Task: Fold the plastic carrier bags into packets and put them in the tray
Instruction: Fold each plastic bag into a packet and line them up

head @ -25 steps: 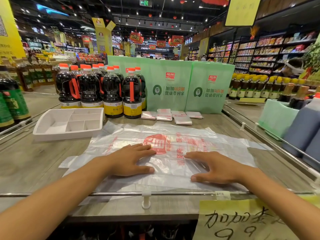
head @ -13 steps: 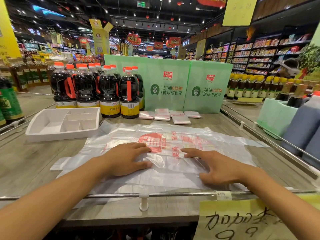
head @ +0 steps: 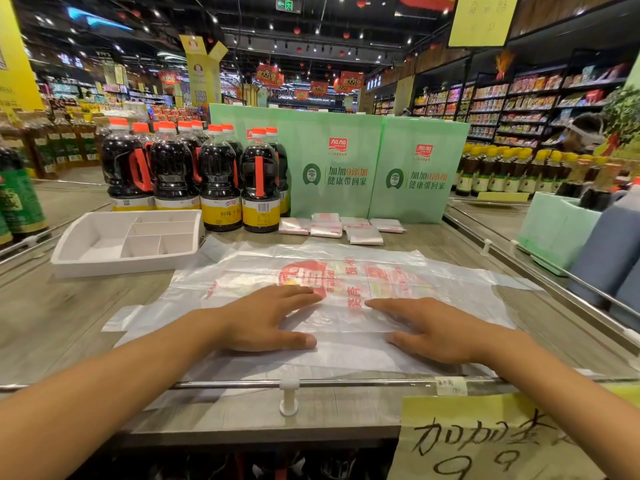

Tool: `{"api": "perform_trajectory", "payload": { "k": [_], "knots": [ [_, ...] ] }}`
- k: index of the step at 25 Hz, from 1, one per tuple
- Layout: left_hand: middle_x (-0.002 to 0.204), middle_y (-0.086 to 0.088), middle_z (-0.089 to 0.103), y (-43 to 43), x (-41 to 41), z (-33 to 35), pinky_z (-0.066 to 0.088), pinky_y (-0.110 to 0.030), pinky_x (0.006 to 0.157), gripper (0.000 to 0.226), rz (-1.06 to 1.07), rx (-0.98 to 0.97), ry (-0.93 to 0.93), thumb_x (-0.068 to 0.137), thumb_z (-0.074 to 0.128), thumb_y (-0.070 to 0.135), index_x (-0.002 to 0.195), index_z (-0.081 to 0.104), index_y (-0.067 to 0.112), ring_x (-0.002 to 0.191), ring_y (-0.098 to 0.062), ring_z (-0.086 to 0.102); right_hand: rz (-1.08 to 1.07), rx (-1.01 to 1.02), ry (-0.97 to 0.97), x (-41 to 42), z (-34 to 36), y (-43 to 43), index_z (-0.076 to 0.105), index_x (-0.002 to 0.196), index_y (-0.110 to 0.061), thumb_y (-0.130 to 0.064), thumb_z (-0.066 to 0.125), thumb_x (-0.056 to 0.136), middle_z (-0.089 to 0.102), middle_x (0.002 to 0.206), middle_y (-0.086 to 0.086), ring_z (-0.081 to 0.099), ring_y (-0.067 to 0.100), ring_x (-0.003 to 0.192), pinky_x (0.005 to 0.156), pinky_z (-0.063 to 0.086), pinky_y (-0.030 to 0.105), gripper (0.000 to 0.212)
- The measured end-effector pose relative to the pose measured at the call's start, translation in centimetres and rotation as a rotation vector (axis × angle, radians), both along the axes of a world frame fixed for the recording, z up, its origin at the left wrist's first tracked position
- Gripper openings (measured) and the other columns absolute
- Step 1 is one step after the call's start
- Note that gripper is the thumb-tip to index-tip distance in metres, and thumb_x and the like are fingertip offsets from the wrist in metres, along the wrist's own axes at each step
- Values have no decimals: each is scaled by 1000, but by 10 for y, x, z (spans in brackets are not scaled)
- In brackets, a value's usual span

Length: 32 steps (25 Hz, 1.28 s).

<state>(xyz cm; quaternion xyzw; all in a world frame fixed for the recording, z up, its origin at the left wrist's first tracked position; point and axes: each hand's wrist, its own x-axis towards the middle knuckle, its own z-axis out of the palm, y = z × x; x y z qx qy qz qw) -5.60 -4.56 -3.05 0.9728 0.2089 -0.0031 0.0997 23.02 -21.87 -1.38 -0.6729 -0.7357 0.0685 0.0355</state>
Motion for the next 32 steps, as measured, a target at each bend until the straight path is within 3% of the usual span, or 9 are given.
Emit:
{"api": "perform_trajectory", "payload": {
  "k": [3, 6, 11, 15, 18, 20, 24, 27, 32],
  "knots": [
    [168, 22, 8, -2, 3, 0, 6, -29, 125, 74, -12, -2, -8, 96, 39, 74, 160, 16, 46, 154, -3, 7, 14, -127, 161, 8, -6, 2, 21, 158, -49, -53, 40, 104, 18, 165, -25, 16, 0, 152, 127, 13, 31, 57],
    [168, 20, -5, 0, -2, -1, -5, -26, 123, 69, -4, 2, 91, 100, 27, 68, 161, 4, 44, 154, -2, -6, 54, -267, 102, 15, -7, 1, 3, 158, -51, -52, 30, 107, -8, 165, -29, -15, -6, 150, 122, -9, 23, 58],
    [164, 21, -25, 12, -25, 1, -13, -36, 125, 77, -1, -10, 238, 87, 6, 79, 155, -16, 49, 151, -3, -25, 29, -322, 69, 34, -3, -13, -7, 157, -49, -56, 25, 105, -20, 163, -28, -24, -5, 148, 121, -13, 23, 61],
    [164, 26, -6, 16, -41, 5, -8, -22, 121, 61, 13, -129, 98, 102, 24, 61, 159, 8, 47, 151, 4, -11, -47, -179, 244, 41, -3, -26, 27, 153, -55, -58, 39, 100, 13, 161, -37, 8, -14, 148, 124, 7, 23, 55],
    [144, 32, 49, 18, -50, 16, 36, -24, 115, 60, 88, -223, -165, 87, 39, 78, 136, 58, 49, 134, 7, 47, -190, 84, 394, 42, 1, -29, 74, 117, -40, -53, 55, 92, 72, 121, -19, 67, 2, 106, 102, 52, 36, 34],
    [110, 25, 73, 18, -52, 21, 55, -30, 92, 41, 123, -251, -282, 92, 51, 65, 114, 74, 40, 100, -1, 69, -258, 223, 459, 42, 7, -31, 80, 90, -33, -45, 64, 92, 77, 88, -7, 70, 15, 80, 81, 57, 40, 20],
    [81, 14, 77, 18, -52, 28, 56, -33, 80, 13, 211, -146, -418, 96, 66, 34, 91, 77, 28, 78, -4, 72, -378, 378, 599, 41, 9, -33, 80, 86, -18, -17, 75, 91, 78, 80, -3, 74, 14, 73, 74, 60, 34, 8],
    [71, 14, 75, 21, -54, 31, 57, -32, 80, 8, 281, -50, -410, 97, 68, 26, 93, 75, 25, 65, -2, 72, -459, 388, 534, 44, 7, -29, 79, 86, -17, -15, 73, 92, 76, 74, 0, 70, 17, 61, 61, 59, 31, 9],
    [70, 19, 71, 40, -63, 27, 58, -34, 75, 10, 414, 229, -258, 100, 62, 36, 105, 71, 39, 62, 2, 65, -544, 326, 330, 61, 0, -22, 75, 82, -24, -16, 67, 98, 74, 79, -6, 64, 10, 68, 63, 47, 24, 19]
  ]
}}
